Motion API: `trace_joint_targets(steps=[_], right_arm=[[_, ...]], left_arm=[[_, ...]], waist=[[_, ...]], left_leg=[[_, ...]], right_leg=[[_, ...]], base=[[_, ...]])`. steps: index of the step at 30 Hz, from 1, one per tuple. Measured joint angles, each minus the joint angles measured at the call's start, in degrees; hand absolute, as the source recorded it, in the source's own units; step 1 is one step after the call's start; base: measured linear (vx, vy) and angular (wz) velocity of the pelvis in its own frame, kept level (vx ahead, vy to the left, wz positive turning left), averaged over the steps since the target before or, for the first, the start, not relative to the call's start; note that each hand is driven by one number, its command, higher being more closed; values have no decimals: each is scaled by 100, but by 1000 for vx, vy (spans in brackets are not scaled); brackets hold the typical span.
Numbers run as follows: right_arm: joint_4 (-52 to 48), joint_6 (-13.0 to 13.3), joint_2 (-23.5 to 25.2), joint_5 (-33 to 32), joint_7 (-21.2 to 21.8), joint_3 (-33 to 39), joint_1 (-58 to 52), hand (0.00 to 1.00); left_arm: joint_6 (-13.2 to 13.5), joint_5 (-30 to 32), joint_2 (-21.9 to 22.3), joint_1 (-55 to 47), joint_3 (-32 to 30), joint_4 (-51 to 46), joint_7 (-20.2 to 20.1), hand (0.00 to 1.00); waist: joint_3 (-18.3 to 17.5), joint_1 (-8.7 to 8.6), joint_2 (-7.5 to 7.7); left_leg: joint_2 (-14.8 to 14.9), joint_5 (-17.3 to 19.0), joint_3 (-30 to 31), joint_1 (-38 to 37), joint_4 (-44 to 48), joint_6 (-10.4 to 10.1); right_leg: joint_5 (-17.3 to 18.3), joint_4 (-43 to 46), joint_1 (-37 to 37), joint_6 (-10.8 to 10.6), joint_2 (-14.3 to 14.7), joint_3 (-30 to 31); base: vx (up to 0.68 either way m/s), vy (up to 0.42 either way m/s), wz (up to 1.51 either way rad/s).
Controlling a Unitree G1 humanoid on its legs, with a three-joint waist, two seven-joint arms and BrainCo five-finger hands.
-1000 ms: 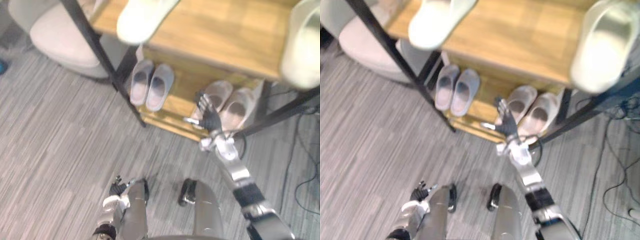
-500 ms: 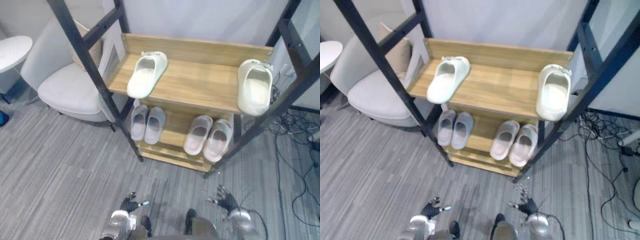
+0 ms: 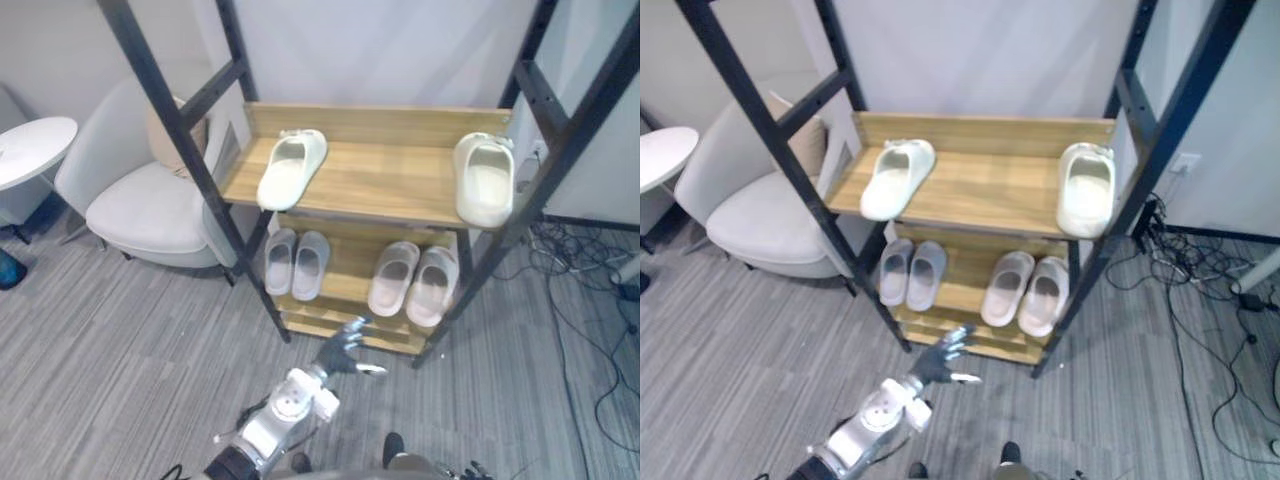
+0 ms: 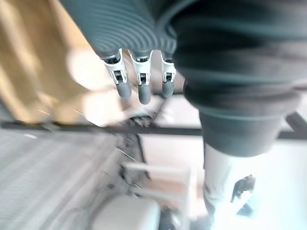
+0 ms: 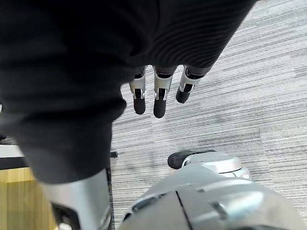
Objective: Organize the slippers on the shoe rack
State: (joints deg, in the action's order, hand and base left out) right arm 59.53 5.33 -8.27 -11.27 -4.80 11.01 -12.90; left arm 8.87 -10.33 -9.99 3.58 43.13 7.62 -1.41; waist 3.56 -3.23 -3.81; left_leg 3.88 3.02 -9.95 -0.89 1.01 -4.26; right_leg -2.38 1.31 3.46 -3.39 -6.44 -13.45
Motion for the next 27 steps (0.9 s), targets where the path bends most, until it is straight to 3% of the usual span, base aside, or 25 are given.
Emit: trace_joint_targets(steps=[5, 7, 13, 18, 21, 27], right_arm=[[5, 57, -10, 3, -99, 8, -62, 0], [5, 88, -35, 3, -136, 7, -66, 0], [14, 91, -118, 3, -205, 16, -59, 0], [10, 83, -120, 1, -204, 90, -39, 0], [1, 76, -125, -1, -207, 332, 1, 0], [-6, 68, -116, -10, -196, 461, 61, 0]], left_arm=[[337, -60, -60, 231, -227, -1046, 244, 0], [458, -77, -63, 467, -645, -1311, 492, 0], [478, 110, -330, 1257, -1595, -1170, 1083, 0], [416, 403, -668, 2344, -2500, 246, 1738, 0], [307, 483, -1051, 2807, -2685, 1047, 1983, 0], [113, 586, -1749, 3718, -2765, 2397, 2030, 0]], waist=[[-26, 1, 4], [-44, -1, 5], [-61, -22, 13], [-48, -69, 58], [-10, -134, 117], [-9, -201, 140]], left_leg=[[61, 105, -41, -118, -14, -19], [66, 118, -50, -123, -13, -33], [90, 82, -44, -230, -31, -29], [69, 88, -62, -212, -70, -20], [68, 90, -107, -185, -78, -18], [69, 91, -252, -30, -88, -17]], right_leg=[[-24, -221, -158, 3, 92, 53], [-54, -277, -204, 15, 137, 88], [-135, -391, -333, 67, 210, 105], [-214, -561, -359, 71, 217, 123], [-230, -581, -315, 69, 220, 163], [-300, -634, -96, 80, 242, 318]], base=[[12, -15, -7], [89, -9, -8], [86, -8, -4], [20, 1, -2], [-3, -2, -7], [5, -6, -14]])
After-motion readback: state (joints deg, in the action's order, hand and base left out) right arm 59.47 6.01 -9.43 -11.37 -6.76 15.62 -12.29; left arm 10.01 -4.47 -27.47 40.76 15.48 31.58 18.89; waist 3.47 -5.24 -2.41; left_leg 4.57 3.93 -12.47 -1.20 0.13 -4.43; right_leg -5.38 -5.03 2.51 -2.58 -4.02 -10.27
